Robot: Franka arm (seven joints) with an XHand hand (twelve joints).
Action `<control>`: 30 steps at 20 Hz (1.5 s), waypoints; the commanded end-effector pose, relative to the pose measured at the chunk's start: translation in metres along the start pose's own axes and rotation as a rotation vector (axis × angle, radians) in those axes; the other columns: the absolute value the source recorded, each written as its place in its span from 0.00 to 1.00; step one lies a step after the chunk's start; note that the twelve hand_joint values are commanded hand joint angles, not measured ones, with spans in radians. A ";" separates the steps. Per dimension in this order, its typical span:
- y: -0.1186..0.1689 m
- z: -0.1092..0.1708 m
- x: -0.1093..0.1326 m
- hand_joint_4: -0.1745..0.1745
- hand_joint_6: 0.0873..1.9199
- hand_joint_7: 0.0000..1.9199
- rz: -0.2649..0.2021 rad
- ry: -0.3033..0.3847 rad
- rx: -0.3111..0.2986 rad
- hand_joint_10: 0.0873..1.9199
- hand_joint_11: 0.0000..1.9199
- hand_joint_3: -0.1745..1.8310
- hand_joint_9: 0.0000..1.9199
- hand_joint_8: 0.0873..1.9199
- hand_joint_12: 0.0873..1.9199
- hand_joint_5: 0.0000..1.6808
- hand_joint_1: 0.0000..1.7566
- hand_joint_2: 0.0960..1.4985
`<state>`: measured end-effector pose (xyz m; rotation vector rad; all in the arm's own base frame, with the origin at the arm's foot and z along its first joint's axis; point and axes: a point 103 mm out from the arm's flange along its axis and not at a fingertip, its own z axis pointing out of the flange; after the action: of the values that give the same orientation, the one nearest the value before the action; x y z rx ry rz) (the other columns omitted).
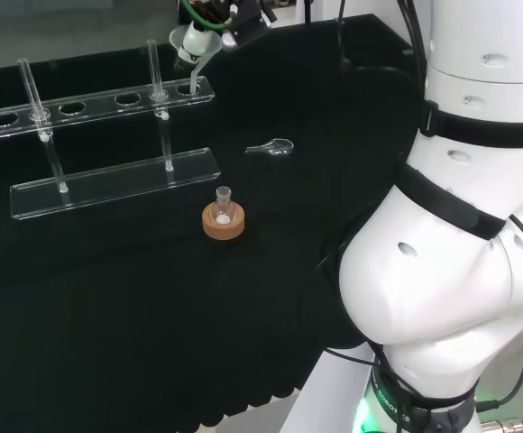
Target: Put the funnel back on the funnel stand.
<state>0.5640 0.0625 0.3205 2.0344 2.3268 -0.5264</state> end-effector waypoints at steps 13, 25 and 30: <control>0.016 0.018 0.007 0.78 0.24 0.37 -0.011 -0.006 0.023 0.17 0.41 0.32 0.50 0.30 0.61 0.62 0.43 0.52; 0.018 0.023 0.015 0.49 0.28 0.18 0.007 0.035 0.111 0.23 0.27 0.30 0.32 0.33 0.68 0.32 0.38 0.46; 0.010 0.018 0.020 0.44 0.15 0.08 -0.004 0.041 0.127 0.32 0.15 0.27 0.17 0.32 0.77 0.23 0.36 0.46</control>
<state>0.5733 0.0735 0.2954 2.0992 2.3660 -0.6386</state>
